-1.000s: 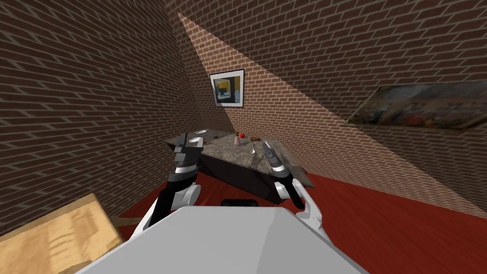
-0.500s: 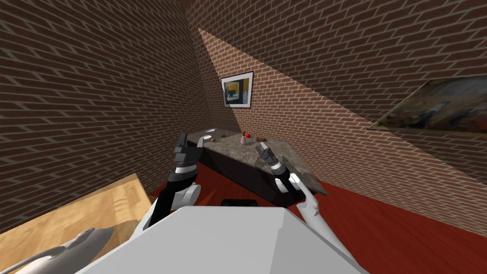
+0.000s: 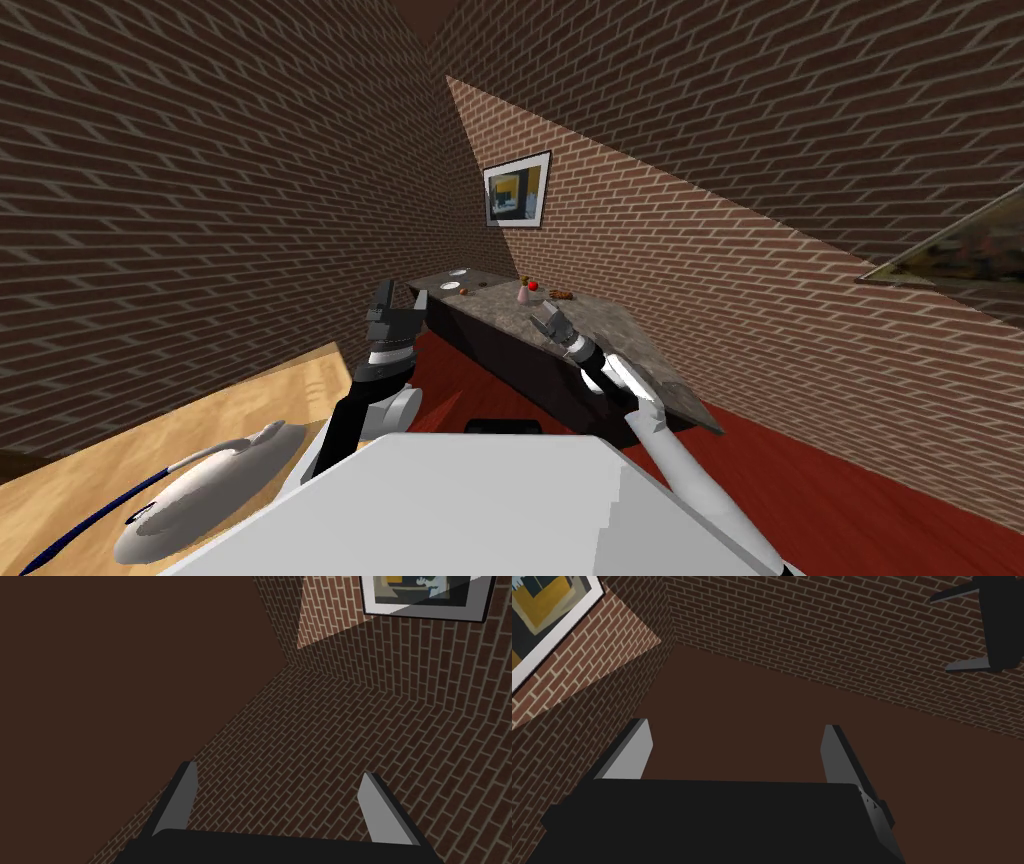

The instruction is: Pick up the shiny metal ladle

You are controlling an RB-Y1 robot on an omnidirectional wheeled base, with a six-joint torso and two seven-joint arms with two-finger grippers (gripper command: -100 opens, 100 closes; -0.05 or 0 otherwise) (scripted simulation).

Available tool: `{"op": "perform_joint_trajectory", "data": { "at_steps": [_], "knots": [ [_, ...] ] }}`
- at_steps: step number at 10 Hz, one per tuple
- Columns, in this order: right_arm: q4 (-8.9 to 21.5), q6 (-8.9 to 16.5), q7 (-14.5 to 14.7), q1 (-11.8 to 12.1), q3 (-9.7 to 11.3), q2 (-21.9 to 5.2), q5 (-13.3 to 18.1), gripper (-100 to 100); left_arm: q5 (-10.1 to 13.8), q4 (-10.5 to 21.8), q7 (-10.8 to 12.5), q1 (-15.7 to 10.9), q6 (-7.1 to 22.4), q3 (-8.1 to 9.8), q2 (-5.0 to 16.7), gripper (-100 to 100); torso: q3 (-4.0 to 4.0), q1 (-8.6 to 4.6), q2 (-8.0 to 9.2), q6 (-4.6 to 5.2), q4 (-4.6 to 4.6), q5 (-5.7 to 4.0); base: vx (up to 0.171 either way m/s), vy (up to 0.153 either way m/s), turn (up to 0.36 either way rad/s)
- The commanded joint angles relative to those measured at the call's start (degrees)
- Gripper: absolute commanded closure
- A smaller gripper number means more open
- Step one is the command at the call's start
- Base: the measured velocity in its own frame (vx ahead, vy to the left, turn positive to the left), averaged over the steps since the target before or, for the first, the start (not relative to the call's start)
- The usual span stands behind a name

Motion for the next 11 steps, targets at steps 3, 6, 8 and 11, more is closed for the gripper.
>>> {"op": "perform_joint_trajectory", "data": {
  "at_steps": [3, 6, 8, 11],
  "knots": [
    [4.09, -1.14, 3.32, -2.77, 0.54, -3.71, 5.05, -100, 0.0, 0.0, 0.0, 0.0, 0.0, 0.0, 0.0, 0, 0.0, -0.07, 0.0, 0.01, 0.0, -0.01, -0.032, 0.025, 0.165],
    [9.08, -2.75, 7.67, -6.32, 1.55, -8.61, 10.1, -100, 0.0, 0.0, 0.0, 0.01, 0.0, 0.01, 0.0, 0, -0.01, -0.12, -0.03, 0.06, 0.0, -0.03, -0.025, 0.021, 0.205],
    [12.54, -3.59, 10.11, -8.06, 2.09, -11.09, 13.55, -100, 0.0, 0.0, 0.0, 0.01, 0.0, 0.01, 0.0, 0, -0.03, -0.15, -0.05, 0.07, -0.01, -0.03, -0.022, 0.014, 0.195],
    [16.56, -4.44, 13.06, -9.76, 2.66, -13.58, 17.97, -100, 0.0, 0.0, 0.0, 0.01, 0.0, 0.01, 0.01, 0, -0.02, -0.16, -0.04, 0.03, 0.0, -0.03, -0.018, 0.007, 0.157]
  ]
}}
